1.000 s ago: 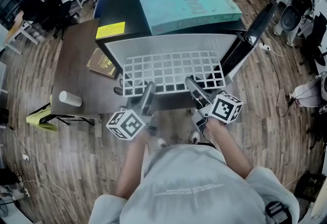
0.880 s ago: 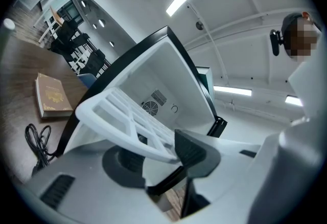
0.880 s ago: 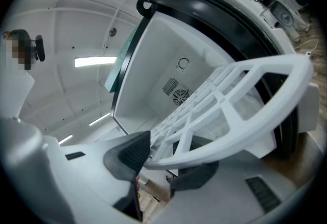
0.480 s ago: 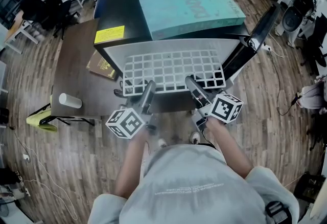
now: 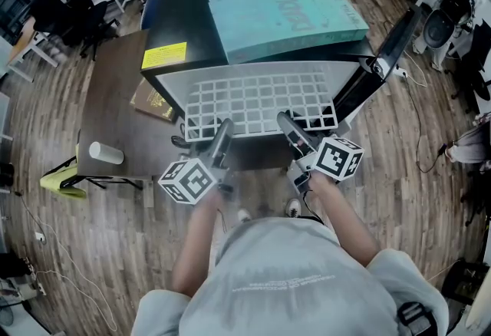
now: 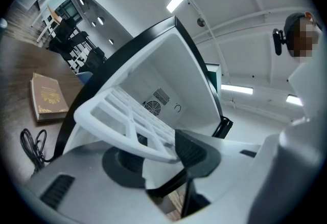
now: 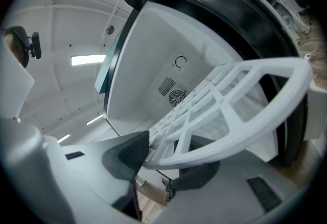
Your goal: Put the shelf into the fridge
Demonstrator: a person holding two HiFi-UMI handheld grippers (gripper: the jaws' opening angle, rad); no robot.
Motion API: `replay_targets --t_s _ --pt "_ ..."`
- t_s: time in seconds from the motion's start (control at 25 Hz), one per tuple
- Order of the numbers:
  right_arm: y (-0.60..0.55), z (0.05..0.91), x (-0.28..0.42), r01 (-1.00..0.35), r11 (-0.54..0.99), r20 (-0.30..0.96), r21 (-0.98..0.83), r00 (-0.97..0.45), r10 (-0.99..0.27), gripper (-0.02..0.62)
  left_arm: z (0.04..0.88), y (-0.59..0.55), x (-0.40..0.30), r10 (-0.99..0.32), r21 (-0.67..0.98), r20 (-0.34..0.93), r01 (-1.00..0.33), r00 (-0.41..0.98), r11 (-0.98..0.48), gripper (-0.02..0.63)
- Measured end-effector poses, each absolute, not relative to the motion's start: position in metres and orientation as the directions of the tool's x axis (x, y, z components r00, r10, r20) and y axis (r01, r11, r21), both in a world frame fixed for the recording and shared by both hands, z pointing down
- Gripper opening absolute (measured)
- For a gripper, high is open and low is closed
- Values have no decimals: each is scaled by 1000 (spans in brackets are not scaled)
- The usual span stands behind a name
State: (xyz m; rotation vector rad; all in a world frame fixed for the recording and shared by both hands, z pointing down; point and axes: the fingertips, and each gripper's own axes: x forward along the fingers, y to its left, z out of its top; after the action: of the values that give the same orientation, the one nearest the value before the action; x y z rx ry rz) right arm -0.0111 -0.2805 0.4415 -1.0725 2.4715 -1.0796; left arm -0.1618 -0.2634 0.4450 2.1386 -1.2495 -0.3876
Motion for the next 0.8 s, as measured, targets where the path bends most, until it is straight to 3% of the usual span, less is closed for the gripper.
replay_targets --t_s 0.8 --pt "-250 448 3 -558 477 87 -679 -706 -703 155 453 -230 -169 -892 637 62 -706 448 -310 150"
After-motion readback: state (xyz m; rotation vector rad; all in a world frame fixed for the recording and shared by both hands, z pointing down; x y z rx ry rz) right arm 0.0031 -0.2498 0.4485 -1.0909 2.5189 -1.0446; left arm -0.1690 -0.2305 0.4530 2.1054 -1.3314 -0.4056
